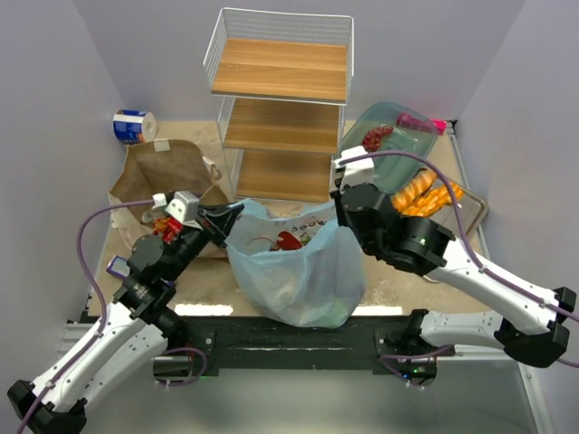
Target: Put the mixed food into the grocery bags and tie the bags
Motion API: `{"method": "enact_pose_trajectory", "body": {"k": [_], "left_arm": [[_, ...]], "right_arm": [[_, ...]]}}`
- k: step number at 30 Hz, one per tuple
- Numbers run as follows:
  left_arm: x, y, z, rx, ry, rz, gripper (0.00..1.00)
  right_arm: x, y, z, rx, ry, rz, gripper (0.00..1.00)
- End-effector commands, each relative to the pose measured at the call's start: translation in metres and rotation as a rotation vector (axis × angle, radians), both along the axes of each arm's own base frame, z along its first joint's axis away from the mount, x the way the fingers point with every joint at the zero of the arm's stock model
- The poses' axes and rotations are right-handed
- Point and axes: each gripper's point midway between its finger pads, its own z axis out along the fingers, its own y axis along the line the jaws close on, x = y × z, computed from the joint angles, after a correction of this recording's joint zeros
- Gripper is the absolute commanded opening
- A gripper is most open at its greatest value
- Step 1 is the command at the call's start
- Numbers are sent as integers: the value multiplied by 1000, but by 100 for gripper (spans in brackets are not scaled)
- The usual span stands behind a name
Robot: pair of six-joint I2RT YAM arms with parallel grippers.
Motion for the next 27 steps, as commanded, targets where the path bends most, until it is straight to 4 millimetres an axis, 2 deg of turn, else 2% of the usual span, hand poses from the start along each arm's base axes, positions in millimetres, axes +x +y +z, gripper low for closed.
{"method": "enact_pose_trajectory", "body": {"k": [1, 4, 6, 7, 8, 9, 10, 11, 12, 13, 15, 17, 18, 20, 21, 23, 24, 25, 26, 27], "left_arm": [[-15, 19, 101, -172, -274, 38, 0], [-23, 20, 111, -210, -314, 20, 0], [-21, 17, 98, -210, -307, 13, 0], [-18, 16, 90, -199, -294, 18, 0], [-10, 14, 70, -167, -242, 31, 0], [-5, 13, 58, -136, -212, 47, 0], [1, 10, 45, -101, -180, 51, 0], [6, 8, 30, -69, -143, 54, 0], [8, 6, 23, -57, -122, 52, 0], [10, 2, 16, -43, -99, 42, 0], [9, -2, 18, -35, -97, 18, 0], [8, -7, 26, -28, -105, -8, 0], [7, -9, 30, -19, -114, -20, 0], [4, -14, 43, -15, -134, -51, 0], [4, -14, 46, -14, -139, -54, 0], [1, -12, 64, -28, -171, -52, 1], [0, -11, 69, -30, -184, -50, 17], [-5, -10, 85, -40, -213, -60, 32], [-6, -9, 91, -37, -224, -59, 46], [-7, -7, 100, -22, -245, -48, 69]], "right_arm": [[-2, -27, 106, 170, -206, -33, 0], [-5, -40, 123, 199, -257, -56, 0], [-4, -48, 121, 196, -274, -94, 0], [-1, -51, 105, 155, -263, -122, 0], [0, -54, 98, 145, -257, -133, 0], [4, -57, 88, 129, -246, -150, 0], [7, -55, 67, 91, -218, -151, 0], [11, -56, 56, 67, -201, -159, 0], [18, -62, 35, 24, -174, -186, 0], [23, -65, 23, -1, -153, -197, 0], [34, -73, 3, -37, -96, -219, 0], [36, -73, 2, -45, -80, -214, 0], [37, -71, 10, -38, -85, -203, 1], [36, -66, 22, -16, -100, -172, 9], [35, -66, 36, -3, -120, -158, 11], [33, -62, 50, 14, -136, -122, 30], [30, -55, 62, 23, -144, -63, 39], [28, -49, 69, 32, -147, -19, 62], [25, -43, 75, 41, -148, 24, 73], [20, -34, 90, 38, -166, 106, 84]]}}
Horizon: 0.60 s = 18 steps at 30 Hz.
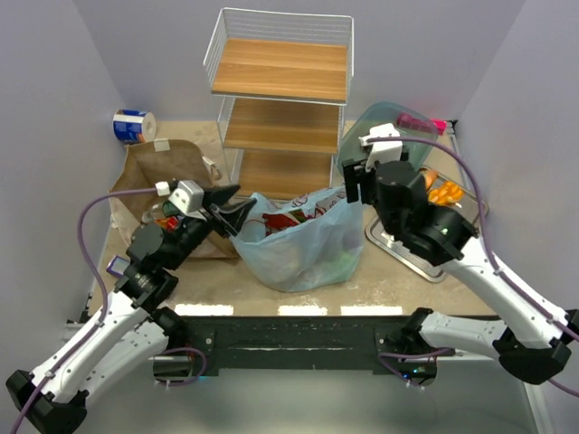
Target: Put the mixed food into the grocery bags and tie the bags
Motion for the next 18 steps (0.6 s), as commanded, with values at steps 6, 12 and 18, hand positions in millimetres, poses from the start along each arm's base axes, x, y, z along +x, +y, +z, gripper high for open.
{"method": "enact_pose_trajectory", "body": {"k": [6, 12, 18], "left_arm": [[-3, 4, 100, 131, -163, 5, 100], [59, 30, 71, 184, 26, 135, 100], [92, 66, 35, 207, 83, 225, 100]], "right_arm": [[-40, 84, 93, 114, -94, 591, 99], [-58, 177, 65, 200, 4, 853, 99], [-84, 241, 54, 278, 50, 872, 99]]}}
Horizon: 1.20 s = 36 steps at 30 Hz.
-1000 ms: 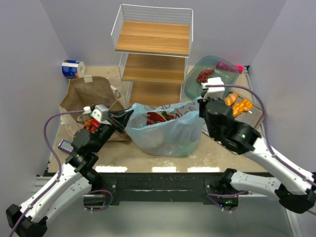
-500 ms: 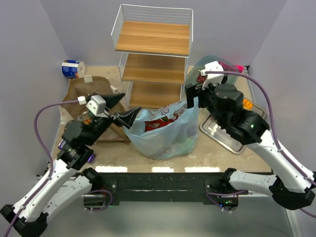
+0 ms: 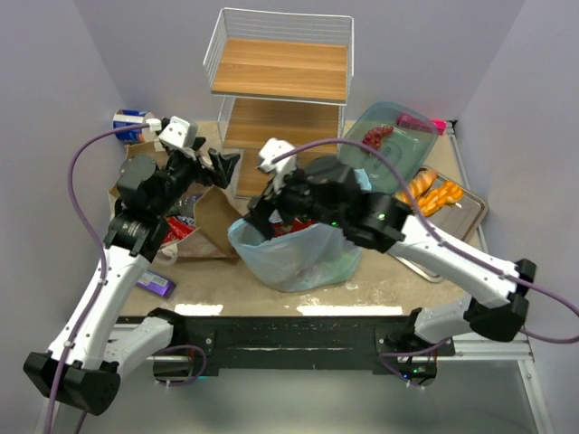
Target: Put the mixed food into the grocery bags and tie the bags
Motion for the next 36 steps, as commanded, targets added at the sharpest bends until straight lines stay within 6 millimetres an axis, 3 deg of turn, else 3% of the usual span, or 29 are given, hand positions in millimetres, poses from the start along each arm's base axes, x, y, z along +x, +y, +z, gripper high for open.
{"method": "enact_pose_trajectory", "body": {"k": [1, 5, 6, 8, 12, 15, 19, 28, 36], "left_arm": [[7, 20, -21, 16, 20, 31, 100], [10, 31, -32, 18, 7, 75, 100], [11, 32, -35, 19, 15, 82, 100], [13, 34, -41, 22, 35, 99, 100], [11, 35, -44, 15, 39, 100, 100], [11, 35, -45, 17, 41, 103, 100], [11, 35, -47, 23, 41, 104, 100], [9, 36, -45, 29, 33, 102, 100], [8, 34, -45, 26, 33, 93, 100]], "right_arm": [[-15, 29, 17, 139, 69, -13, 99], [-19, 24, 26, 300, 204, -97, 98], [-22, 24, 13, 335, 277, -121, 98], [-29, 19, 21, 418, 323, -143, 97], [-31, 21, -6, 360, 268, -230, 98], [-30, 28, -15, 343, 225, -273, 99], [-34, 40, -16, 349, 181, -275, 99], [-25, 59, -39, 227, 97, -350, 99], [-11, 56, -53, 186, 37, -454, 99]]}}
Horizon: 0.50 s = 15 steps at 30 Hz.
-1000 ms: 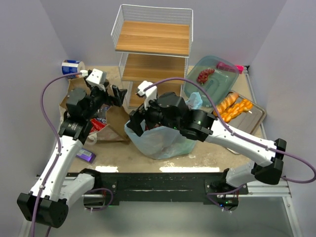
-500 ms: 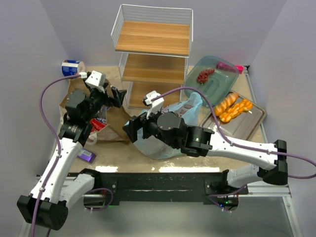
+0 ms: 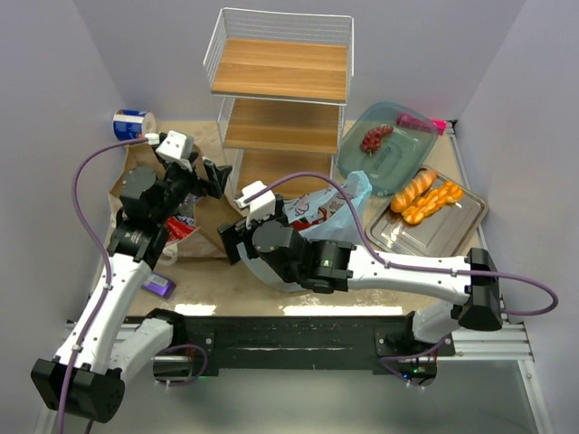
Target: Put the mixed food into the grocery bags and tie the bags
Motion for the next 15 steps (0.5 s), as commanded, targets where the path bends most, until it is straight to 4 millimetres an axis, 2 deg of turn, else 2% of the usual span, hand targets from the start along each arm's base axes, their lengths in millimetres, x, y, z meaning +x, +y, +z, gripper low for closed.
{"method": "enact_pose_trajectory", "body": {"k": [1, 2, 6, 7, 9, 10, 12, 13, 15], "left_arm": [[-1, 2, 14, 1, -60, 2, 100], [-1, 2, 14, 1, -60, 0, 100], [-3, 1, 16, 6, -71, -10, 100], [-5, -1, 18, 9, -77, -27, 100], [-6, -5, 19, 16, -89, -50, 100], [-10, -10, 22, 19, -101, -86, 100], [-16, -16, 28, 21, -139, -128, 100], [-23, -24, 30, 26, -156, -186, 100], [-34, -34, 37, 39, -211, -270, 100]], "right_arm": [[13, -2, 36, 90, -72, -98, 99], [15, -2, 34, 87, -77, -109, 97], [17, -3, 38, 70, -93, -108, 71], [17, -6, 42, 62, -104, -108, 53], [19, -16, 56, 49, -143, -109, 33], [22, -20, 61, 44, -155, -105, 19], [21, -24, 79, 46, -184, -36, 9], [30, -33, 86, 54, -189, -39, 4], [28, -29, 94, 67, -182, 98, 0]]}}
